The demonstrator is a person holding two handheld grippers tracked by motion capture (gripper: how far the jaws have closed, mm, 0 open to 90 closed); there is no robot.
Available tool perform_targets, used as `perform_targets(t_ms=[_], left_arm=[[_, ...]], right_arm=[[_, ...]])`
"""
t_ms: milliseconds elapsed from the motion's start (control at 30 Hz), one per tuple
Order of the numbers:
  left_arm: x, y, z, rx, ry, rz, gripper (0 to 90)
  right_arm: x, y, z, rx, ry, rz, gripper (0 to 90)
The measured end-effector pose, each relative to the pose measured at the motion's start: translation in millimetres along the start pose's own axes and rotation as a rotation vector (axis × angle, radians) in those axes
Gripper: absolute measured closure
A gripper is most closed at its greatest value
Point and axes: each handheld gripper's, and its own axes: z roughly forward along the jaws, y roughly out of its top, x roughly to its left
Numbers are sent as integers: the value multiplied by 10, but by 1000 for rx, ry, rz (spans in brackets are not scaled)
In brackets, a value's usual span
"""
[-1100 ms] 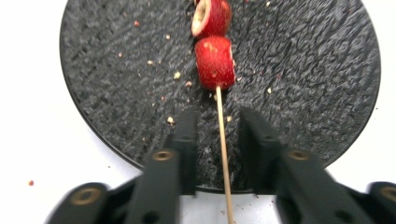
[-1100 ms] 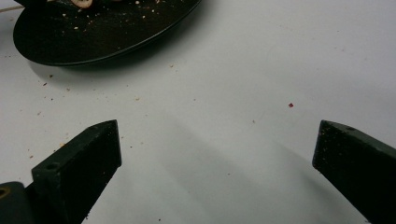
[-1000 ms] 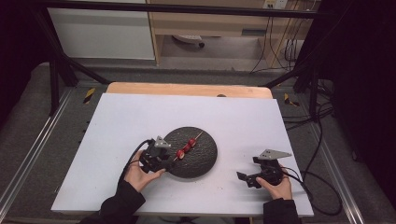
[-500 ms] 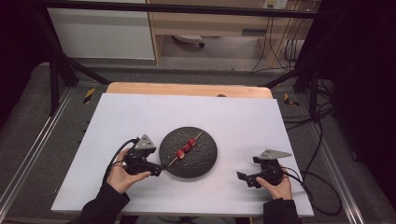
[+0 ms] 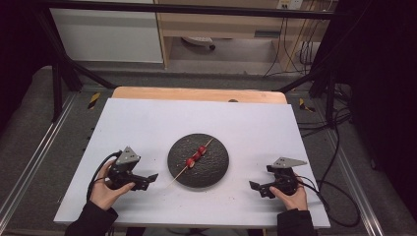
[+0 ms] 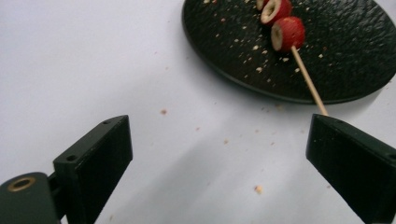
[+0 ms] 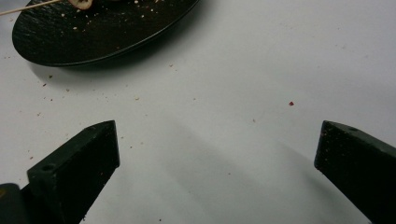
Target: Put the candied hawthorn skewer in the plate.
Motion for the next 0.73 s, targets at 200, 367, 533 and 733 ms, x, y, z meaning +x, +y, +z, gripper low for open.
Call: perform_targets(t_ms=[200,367,533,733], left_arm=[[95,-233,-33,-23,-1,-22,70],[163,-395,-70,-31,9,-43,70],[208,-496,-83,-31,21,-48,70],[219,-525,-80,-30,27,-48,70]], right_arm=[[2,-2,2,6,0,-1,6],[3,-4,-5,9,-1,-4,5],[12,-9,-1,17,-2,0,5],[12,-15,1,28,-7,-12,5]])
